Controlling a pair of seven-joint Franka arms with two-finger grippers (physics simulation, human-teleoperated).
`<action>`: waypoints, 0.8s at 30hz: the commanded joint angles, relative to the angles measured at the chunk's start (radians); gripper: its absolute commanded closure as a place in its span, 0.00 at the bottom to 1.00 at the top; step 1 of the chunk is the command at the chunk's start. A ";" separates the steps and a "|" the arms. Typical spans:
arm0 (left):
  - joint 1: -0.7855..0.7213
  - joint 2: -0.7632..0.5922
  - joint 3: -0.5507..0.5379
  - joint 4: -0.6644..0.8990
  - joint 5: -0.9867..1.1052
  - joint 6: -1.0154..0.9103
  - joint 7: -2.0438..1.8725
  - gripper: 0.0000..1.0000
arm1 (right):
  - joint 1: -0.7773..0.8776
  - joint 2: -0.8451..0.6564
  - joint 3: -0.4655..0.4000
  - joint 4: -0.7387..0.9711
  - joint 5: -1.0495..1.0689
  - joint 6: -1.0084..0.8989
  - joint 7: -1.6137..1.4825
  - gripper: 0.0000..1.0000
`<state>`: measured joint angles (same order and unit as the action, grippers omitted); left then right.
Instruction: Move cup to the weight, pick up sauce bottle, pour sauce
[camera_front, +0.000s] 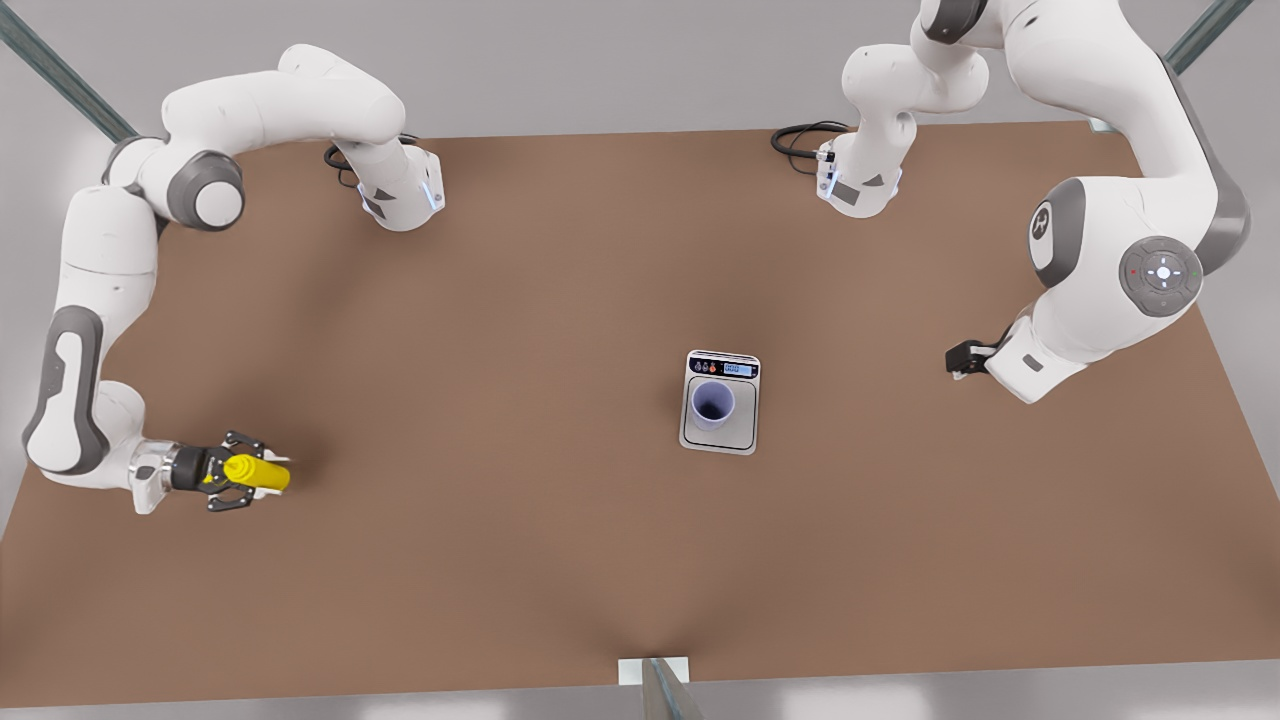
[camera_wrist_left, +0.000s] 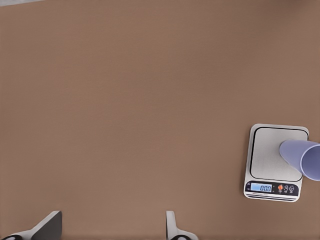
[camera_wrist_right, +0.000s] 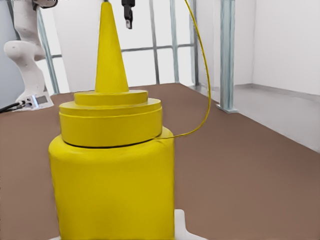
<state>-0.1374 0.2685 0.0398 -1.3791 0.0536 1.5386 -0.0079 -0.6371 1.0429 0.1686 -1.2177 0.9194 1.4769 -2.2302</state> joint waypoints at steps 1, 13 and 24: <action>0.001 0.000 0.000 0.000 0.000 0.000 -0.001 0.00 | 0.007 -0.017 0.002 -0.002 0.001 0.002 0.004 0.50; 0.021 0.000 0.005 -0.002 0.000 0.000 -0.006 0.00 | 0.462 -0.392 0.003 -0.226 -0.151 0.413 0.218 0.50; 0.021 0.005 0.005 -0.002 0.000 0.000 -0.004 0.00 | 0.705 -0.452 0.006 -0.198 -0.404 0.479 0.451 0.50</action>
<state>-0.1166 0.2731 0.0445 -1.3794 0.0536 1.5386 -0.0123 0.0832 0.5761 0.1764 -1.4170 0.4900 1.9541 -1.7441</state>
